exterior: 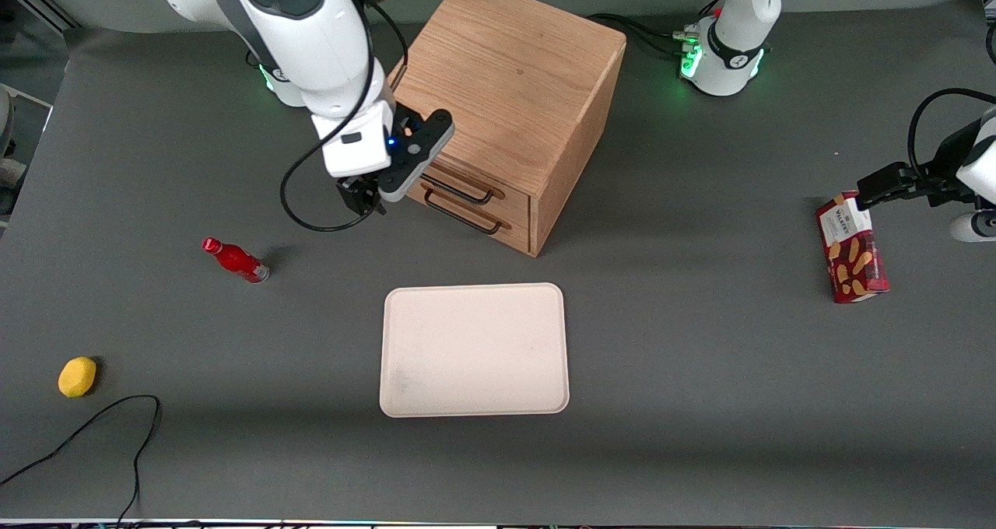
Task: Open upper drawer
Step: 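Move the right gripper up and over to the cabinet's drawer handles, then lower the right gripper onto the upper drawer's black handle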
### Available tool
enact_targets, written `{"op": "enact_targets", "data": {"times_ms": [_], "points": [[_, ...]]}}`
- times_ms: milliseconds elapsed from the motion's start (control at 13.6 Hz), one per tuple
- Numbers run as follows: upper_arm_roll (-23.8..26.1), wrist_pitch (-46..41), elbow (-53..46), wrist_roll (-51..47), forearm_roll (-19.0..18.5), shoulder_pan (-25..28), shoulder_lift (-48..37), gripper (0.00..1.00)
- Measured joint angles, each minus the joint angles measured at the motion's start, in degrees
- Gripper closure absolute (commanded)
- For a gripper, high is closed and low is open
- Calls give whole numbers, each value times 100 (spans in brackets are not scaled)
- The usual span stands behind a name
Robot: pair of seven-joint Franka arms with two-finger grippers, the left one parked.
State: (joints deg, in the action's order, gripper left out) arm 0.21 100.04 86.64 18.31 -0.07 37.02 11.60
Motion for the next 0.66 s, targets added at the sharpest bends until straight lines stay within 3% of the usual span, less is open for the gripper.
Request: {"op": "enact_targets", "data": {"times_ms": [295,663], "points": [[-8,8,104,181,17,149,0,0],[-91,8,117,391,326,122,-1,0]]}}
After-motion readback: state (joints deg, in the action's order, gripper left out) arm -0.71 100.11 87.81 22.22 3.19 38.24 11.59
